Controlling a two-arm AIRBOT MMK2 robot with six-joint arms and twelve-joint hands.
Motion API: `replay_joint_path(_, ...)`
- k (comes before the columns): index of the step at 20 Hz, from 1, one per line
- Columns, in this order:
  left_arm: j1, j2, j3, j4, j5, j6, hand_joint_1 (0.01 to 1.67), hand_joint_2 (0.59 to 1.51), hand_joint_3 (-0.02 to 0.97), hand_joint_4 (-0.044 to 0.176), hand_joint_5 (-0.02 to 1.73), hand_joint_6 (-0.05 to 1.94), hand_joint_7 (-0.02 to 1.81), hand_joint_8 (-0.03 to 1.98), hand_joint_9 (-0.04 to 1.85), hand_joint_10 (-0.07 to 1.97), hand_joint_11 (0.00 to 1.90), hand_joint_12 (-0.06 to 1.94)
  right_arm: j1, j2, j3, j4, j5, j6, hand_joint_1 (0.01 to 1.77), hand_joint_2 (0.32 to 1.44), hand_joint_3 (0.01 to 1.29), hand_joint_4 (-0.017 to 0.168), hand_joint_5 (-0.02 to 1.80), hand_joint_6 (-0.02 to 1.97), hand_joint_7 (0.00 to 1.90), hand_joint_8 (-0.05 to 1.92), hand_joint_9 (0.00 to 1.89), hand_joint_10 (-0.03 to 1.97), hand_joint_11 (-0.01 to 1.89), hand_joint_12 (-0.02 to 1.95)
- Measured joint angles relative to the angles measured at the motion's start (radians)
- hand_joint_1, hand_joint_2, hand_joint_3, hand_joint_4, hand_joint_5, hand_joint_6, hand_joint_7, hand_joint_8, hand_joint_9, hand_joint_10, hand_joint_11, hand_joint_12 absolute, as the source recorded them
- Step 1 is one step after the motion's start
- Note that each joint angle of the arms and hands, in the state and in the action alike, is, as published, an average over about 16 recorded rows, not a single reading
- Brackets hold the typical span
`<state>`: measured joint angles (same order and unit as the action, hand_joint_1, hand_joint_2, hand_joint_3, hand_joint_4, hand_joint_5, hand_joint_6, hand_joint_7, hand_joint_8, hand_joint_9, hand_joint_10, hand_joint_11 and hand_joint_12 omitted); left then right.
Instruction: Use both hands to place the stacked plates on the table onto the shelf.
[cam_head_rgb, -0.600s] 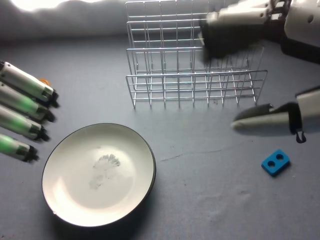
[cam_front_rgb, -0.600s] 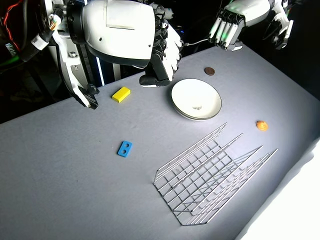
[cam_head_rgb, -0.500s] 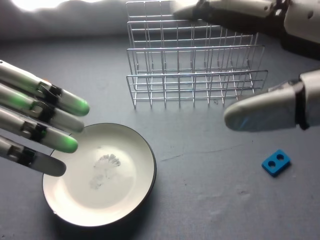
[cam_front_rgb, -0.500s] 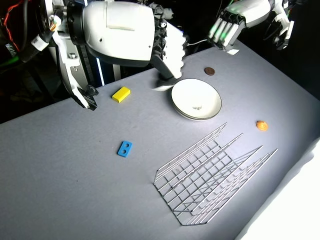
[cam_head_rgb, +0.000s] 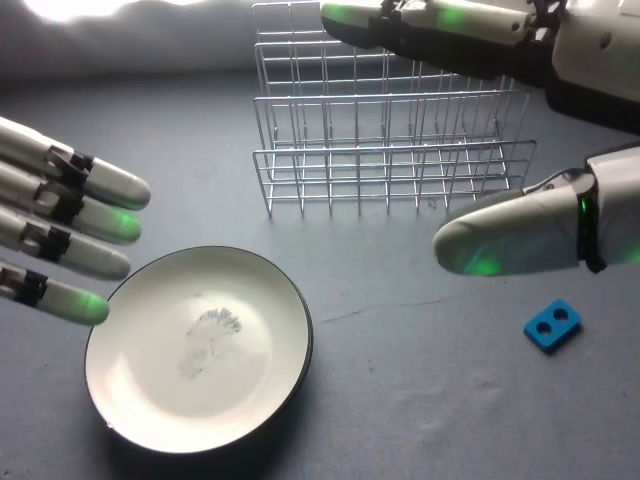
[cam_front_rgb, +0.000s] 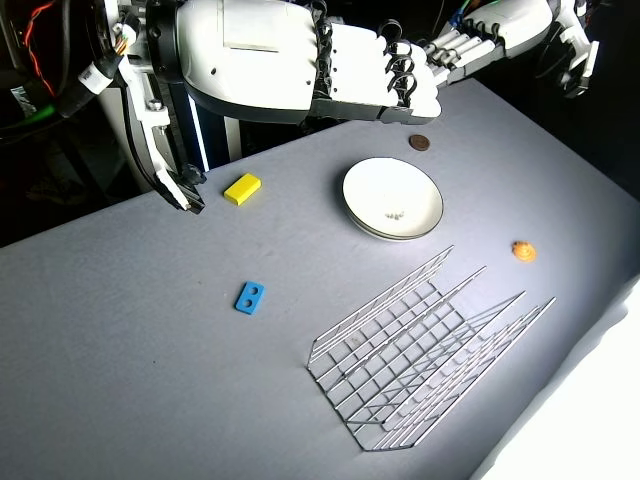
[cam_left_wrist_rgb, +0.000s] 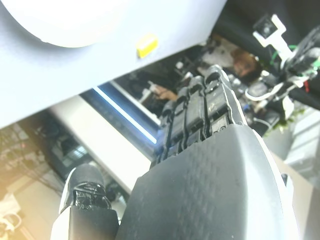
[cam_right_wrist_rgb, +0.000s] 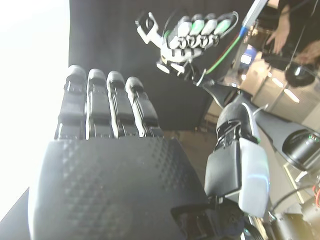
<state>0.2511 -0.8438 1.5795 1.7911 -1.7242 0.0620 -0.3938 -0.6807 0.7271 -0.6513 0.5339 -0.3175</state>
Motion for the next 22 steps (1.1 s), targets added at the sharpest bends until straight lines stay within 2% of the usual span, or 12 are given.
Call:
replay_joint_path(6, 0.005, -0.005, 0.007, 0.000, 0.000, 0.017, 0.02, 1.105, 0.017, 0.006, 0.03, 0.00, 0.02, -0.01, 0.02, 0.01, 0.02, -0.01, 0.004, -0.021, 0.039, -0.138, -0.003, 0.113, 0.02, 1.03, 0.01, -0.002, 0.02, 0.02, 0.02, 0.01, 0.02, 0.00, 0.02, 0.00)
replay_joint_path(11, 0.033, -0.008, 0.002, -0.005, 0.000, 0.042, 0.02, 1.098, 0.014, 0.006, 0.04, 0.01, 0.02, 0.00, 0.02, 0.01, 0.02, -0.01, 0.008, -0.055, 0.086, -0.310, -0.007, 0.248, 0.02, 1.03, 0.01, 0.000, 0.02, 0.02, 0.02, 0.01, 0.02, 0.00, 0.02, 0.00)
replay_joint_path(16, 0.066, -0.007, -0.006, 0.001, 0.003, 0.056, 0.01, 1.097, 0.014, 0.006, 0.05, 0.02, 0.02, 0.01, 0.02, 0.01, 0.02, -0.01, 0.015, -0.088, 0.124, -0.428, -0.029, 0.347, 0.02, 1.03, 0.01, 0.000, 0.03, 0.02, 0.02, 0.01, 0.02, 0.00, 0.02, 0.00)
replay_joint_path(19, 0.082, -0.002, -0.016, 0.005, 0.005, 0.059, 0.01, 1.097, 0.014, 0.006, 0.05, 0.02, 0.02, 0.02, 0.02, 0.01, 0.01, -0.01, 0.017, -0.103, 0.135, -0.482, -0.047, 0.398, 0.02, 1.03, 0.01, -0.001, 0.03, 0.02, 0.01, 0.01, 0.02, 0.00, 0.02, 0.00)
replay_joint_path(22, 0.086, 0.005, -0.027, 0.008, 0.005, 0.044, 0.01, 1.097, 0.014, 0.006, 0.05, 0.02, 0.02, 0.02, 0.02, 0.01, 0.01, -0.01, 0.020, -0.115, 0.139, -0.512, -0.066, 0.430, 0.02, 1.03, 0.01, 0.000, 0.03, 0.02, 0.01, 0.01, 0.02, 0.00, 0.02, 0.00)
